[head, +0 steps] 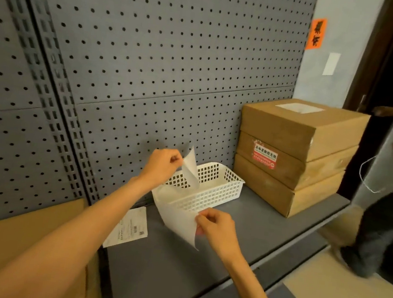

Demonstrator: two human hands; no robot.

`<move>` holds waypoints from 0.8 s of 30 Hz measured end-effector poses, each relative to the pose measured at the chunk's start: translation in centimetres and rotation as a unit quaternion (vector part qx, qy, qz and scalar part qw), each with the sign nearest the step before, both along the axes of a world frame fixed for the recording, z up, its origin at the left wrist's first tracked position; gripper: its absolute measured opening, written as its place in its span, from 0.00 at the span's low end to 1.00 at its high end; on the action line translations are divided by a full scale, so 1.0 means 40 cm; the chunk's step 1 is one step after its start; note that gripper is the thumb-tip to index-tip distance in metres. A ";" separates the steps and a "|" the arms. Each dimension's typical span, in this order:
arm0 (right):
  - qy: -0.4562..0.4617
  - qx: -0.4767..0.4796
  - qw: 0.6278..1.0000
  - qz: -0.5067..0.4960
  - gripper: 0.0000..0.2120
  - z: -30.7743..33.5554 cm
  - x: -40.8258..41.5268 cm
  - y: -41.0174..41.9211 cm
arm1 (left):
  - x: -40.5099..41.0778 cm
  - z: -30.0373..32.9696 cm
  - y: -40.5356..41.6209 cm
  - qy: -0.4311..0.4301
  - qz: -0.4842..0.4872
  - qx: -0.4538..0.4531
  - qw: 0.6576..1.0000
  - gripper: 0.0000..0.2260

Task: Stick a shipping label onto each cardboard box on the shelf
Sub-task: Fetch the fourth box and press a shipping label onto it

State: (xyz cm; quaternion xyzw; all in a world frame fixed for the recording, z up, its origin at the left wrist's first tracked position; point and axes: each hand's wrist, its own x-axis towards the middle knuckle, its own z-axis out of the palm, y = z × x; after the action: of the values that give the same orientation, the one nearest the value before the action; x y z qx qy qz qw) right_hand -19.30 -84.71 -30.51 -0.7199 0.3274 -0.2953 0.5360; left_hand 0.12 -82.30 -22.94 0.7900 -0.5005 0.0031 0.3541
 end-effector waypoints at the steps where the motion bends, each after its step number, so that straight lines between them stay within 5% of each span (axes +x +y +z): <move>1: 0.002 -0.002 1.000 -0.002 0.10 -0.001 -0.001 -0.005 | 0.004 -0.014 -0.005 -0.001 0.010 0.016 1.000 0.08; 13: 0.005 0.013 1.000 -0.006 0.08 -0.008 0.005 -0.031 | 0.052 -0.076 0.038 -0.088 0.086 0.139 0.983 0.09; 24: -0.057 -0.011 0.998 0.001 0.08 0.056 0.056 0.009 | 0.018 -0.018 0.194 -0.004 0.108 0.018 0.994 0.07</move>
State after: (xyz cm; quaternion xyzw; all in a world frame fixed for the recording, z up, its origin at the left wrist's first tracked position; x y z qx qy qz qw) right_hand -17.05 -84.35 -28.27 -0.7082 0.2922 -0.3389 0.5461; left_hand 0.84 -74.54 -23.67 0.8457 -0.4139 0.0352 0.3351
